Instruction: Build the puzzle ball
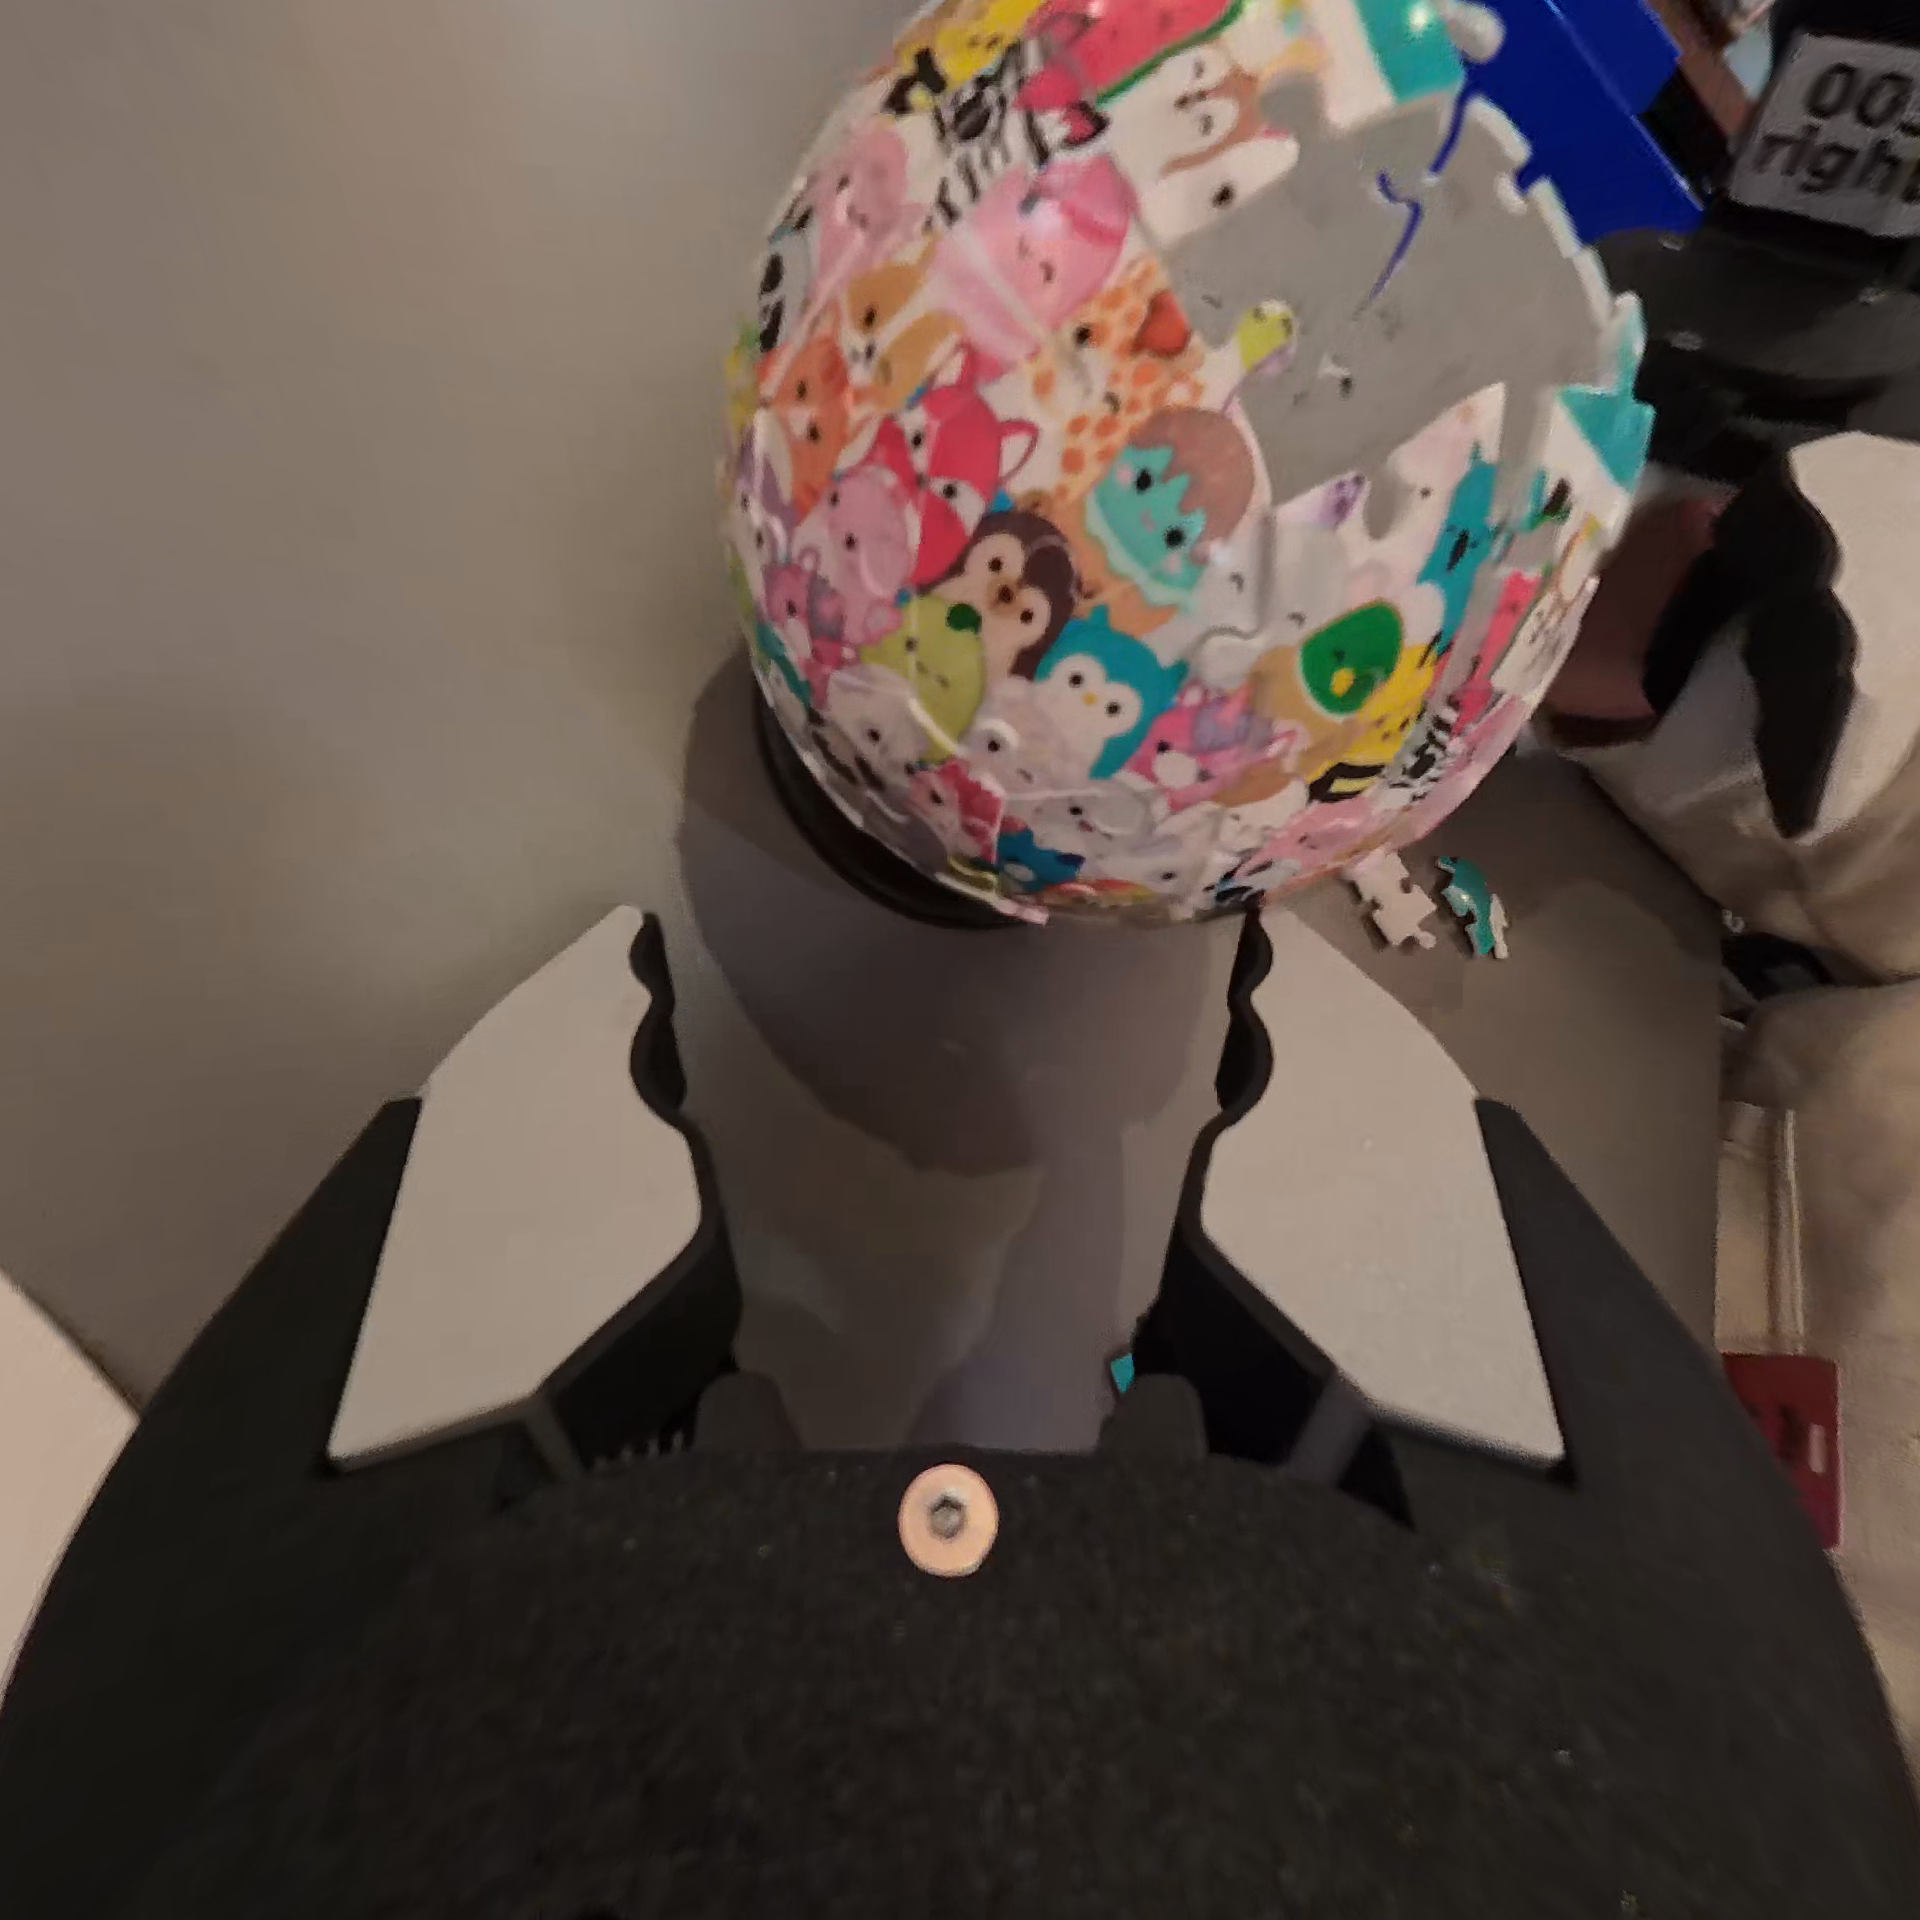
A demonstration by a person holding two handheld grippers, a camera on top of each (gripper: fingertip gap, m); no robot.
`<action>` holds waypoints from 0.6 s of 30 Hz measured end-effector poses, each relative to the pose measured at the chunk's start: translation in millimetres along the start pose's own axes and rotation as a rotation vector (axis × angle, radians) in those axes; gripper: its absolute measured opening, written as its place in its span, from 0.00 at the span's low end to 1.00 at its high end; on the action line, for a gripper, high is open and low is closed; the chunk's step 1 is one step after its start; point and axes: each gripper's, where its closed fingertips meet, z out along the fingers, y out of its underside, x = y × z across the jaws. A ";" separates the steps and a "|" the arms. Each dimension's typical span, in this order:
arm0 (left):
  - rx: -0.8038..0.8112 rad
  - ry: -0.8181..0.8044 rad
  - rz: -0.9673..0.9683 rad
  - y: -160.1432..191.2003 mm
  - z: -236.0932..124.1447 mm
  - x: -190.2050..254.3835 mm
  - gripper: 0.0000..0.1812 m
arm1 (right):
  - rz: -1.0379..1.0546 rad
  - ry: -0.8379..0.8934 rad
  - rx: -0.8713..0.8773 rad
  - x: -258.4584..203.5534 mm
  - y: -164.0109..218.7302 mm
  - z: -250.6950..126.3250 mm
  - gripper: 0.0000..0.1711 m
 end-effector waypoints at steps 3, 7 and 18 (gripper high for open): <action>-0.002 -0.055 -0.008 1.8 -4.6 -12.8 0.52 | -0.018 0.052 0.023 -9.3 3.6 -1.1 0.85; 0.018 -0.051 -0.028 3.3 -10.0 -12.2 0.47 | -0.045 0.064 -0.020 -18.9 14.7 -4.3 0.78; 0.238 -0.146 0.013 -42.1 -50.5 13.9 0.39 | -0.140 -0.006 -0.246 -88.9 -88.4 -5.6 0.62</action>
